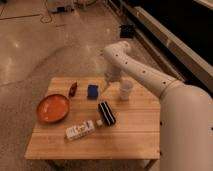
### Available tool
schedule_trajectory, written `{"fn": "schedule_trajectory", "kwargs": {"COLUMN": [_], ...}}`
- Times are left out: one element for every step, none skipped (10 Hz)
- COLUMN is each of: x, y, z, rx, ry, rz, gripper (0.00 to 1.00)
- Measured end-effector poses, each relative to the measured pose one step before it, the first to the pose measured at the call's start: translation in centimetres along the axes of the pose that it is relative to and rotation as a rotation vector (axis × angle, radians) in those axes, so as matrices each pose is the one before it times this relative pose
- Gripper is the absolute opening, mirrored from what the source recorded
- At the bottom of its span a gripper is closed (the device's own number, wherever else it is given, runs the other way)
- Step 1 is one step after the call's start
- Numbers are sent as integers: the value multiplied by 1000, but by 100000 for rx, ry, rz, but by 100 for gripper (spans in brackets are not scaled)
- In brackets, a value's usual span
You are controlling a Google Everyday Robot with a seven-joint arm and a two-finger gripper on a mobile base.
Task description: Move the arm in a circular motion
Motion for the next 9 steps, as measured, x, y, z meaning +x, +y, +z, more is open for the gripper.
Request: {"fn": "schedule_trajectory", "kwargs": {"x": [1233, 1212, -101, -608, -1047, -1123, -415, -270, -479], "y": [-1136, -1380, -511, -281, -454, 824, 630, 28, -947], "z": [68, 118, -79, -232, -587, -287, -17, 19, -70], "rx": [-136, -44, -141, -393, -601, -416, -471, 101, 204], "ry": [-488, 105, -275, -234, -397, -287, -212, -286, -260], "rz": [-3502, -2340, 1948, 1770, -411, -516, -950, -995, 93], "gripper": [79, 73, 63, 53, 41, 38, 38, 38, 38]}}
